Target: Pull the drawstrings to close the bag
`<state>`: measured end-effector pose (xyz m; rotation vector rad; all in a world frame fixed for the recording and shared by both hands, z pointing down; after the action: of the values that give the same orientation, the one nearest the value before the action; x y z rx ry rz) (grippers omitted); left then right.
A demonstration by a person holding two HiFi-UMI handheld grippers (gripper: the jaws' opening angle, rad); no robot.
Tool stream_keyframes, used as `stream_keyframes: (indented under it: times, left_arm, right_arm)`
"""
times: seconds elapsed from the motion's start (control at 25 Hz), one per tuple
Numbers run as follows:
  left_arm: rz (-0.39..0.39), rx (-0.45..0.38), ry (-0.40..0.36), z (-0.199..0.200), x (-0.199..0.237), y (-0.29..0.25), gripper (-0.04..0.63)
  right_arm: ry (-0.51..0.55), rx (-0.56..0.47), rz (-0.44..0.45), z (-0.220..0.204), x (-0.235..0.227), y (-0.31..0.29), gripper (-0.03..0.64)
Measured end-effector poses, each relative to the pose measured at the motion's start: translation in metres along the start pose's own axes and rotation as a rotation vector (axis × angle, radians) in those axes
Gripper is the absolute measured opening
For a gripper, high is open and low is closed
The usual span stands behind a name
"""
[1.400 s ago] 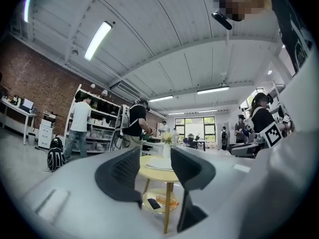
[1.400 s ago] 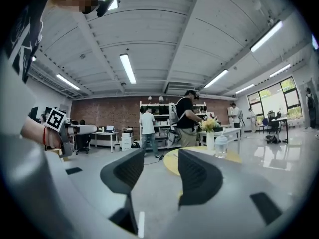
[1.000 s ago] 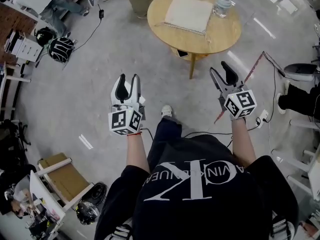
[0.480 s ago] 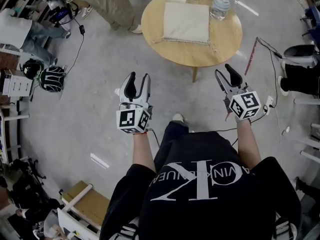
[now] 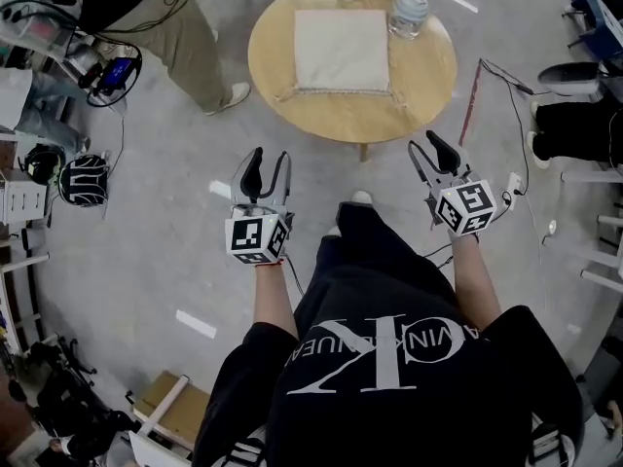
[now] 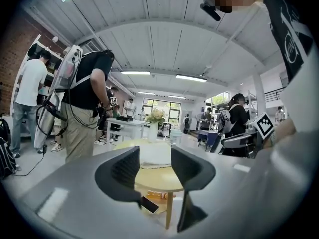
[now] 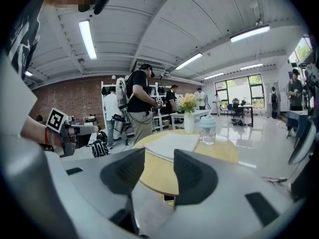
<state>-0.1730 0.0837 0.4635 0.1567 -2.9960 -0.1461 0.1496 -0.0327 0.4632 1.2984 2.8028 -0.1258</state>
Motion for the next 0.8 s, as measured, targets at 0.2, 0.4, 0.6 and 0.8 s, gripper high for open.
stream_keyframes:
  times: [0.2,0.4,0.6,0.8]
  left_arm:
    - [0.029,0.000,0.009,-0.003,0.021,-0.033,0.184]
    - [0.039,-0.033,0.020,0.005,0.038,-0.078,0.184]
    - [0.031,0.022,0.034,-0.015,0.037,-0.105,0.184]
    - [-0.006,0.102,0.006,-0.034,0.028,-0.116,0.184]
  right_arm:
    - [-0.030,0.037,0.027,-0.016,-0.023,-0.035,0.189]
    - [-0.054,0.087,0.059,-0.021,-0.054,-0.079,0.189]
    - [0.010,0.193,0.112,-0.035,-0.062,-0.104,0.189]
    - [0.118,0.387,0.161,-0.068,-0.072,-0.122,0.182]
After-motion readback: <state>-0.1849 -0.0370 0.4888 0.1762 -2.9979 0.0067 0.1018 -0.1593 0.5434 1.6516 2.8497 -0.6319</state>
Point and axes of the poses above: the fingertips, and each gripper's own axes: y backward along the fingers, x to its left, z out of its top, the point moved 7 cm from there along y, backward along the fingers, and after that the axes turned 15 degrees about -x, right-handed, at the moved point
